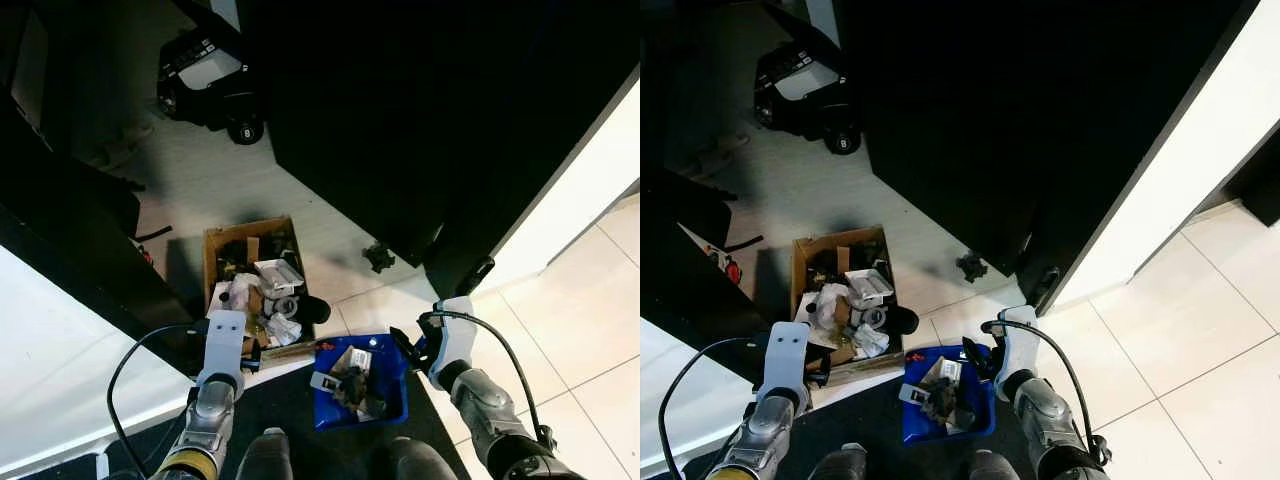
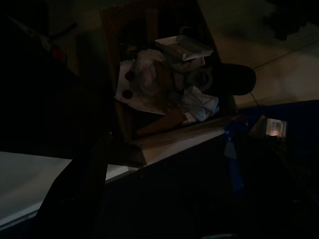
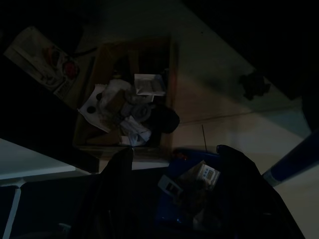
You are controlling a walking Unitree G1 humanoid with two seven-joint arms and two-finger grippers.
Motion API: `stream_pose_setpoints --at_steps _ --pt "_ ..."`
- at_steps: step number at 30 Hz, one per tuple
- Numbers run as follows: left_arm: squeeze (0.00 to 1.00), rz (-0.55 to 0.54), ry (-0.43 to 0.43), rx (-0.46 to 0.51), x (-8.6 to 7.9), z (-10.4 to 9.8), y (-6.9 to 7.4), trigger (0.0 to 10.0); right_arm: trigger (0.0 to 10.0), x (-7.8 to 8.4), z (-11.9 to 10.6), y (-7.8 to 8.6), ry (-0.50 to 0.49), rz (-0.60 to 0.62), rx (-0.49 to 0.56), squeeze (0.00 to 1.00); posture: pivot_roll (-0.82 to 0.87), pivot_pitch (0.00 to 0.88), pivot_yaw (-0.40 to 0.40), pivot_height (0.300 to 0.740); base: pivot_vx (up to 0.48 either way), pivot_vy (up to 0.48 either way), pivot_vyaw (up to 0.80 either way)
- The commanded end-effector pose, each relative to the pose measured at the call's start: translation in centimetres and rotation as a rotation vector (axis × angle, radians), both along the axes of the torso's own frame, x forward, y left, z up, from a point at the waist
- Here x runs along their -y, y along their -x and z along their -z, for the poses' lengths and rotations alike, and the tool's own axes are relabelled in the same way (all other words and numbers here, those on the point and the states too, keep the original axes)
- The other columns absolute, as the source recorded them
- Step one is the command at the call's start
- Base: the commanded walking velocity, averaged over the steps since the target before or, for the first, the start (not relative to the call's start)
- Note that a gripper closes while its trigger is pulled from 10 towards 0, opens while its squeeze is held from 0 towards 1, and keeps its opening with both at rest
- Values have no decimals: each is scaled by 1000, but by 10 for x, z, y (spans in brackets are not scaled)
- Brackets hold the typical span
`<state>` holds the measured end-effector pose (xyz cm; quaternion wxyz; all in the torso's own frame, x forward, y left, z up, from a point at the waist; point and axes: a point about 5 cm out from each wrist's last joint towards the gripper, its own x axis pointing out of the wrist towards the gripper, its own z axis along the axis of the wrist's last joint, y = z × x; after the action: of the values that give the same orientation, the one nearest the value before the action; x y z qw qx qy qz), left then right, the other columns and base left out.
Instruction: Sweep floor
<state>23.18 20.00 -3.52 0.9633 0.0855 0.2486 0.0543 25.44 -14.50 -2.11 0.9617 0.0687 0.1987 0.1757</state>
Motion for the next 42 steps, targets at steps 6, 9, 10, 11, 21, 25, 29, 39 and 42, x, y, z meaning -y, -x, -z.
stream_pose_setpoints --at_steps 6,9,10,11,21,25,29,39,42 --pt "0 11 3 -4 0 3 5 10000 10000 3 3 5 -12 17 -8 0 -61 73 -3 740 0 0 0" --pt "0 21 6 -10 2 3 6 10000 10000 4 3 5 -14 20 -10 0 -59 70 0 740 0 0 0" --pt "0 26 7 -13 3 4 6 10000 10000 5 4 5 -14 25 -10 0 -59 70 0 740 0 0 0" --pt "0 30 8 -14 3 4 6 10000 10000 6 4 6 -14 27 -11 0 -59 70 0 740 0 0 0" --pt "0 26 9 1 3 1 1 10000 10000 6 0 1 -22 33 -2 0 -53 110 -12 740 0 0 0" --pt "0 15 9 11 2 -2 -1 10000 10000 5 -1 -2 -22 14 -4 0 -59 117 -11 740 0 0 0" --pt "0 21 6 11 3 -2 -2 10000 10000 6 -2 -2 -22 23 -2 0 -55 128 -20 740 0 0 0" --pt "0 25 -4 9 0 -3 -5 10000 10000 3 -3 -5 -17 22 0 0 -55 136 -16 740 0 0 0" --pt "0 35 -7 3 0 -3 -5 10000 10000 3 -3 -5 -15 33 -1 0 -57 145 -25 740 0 0 0"
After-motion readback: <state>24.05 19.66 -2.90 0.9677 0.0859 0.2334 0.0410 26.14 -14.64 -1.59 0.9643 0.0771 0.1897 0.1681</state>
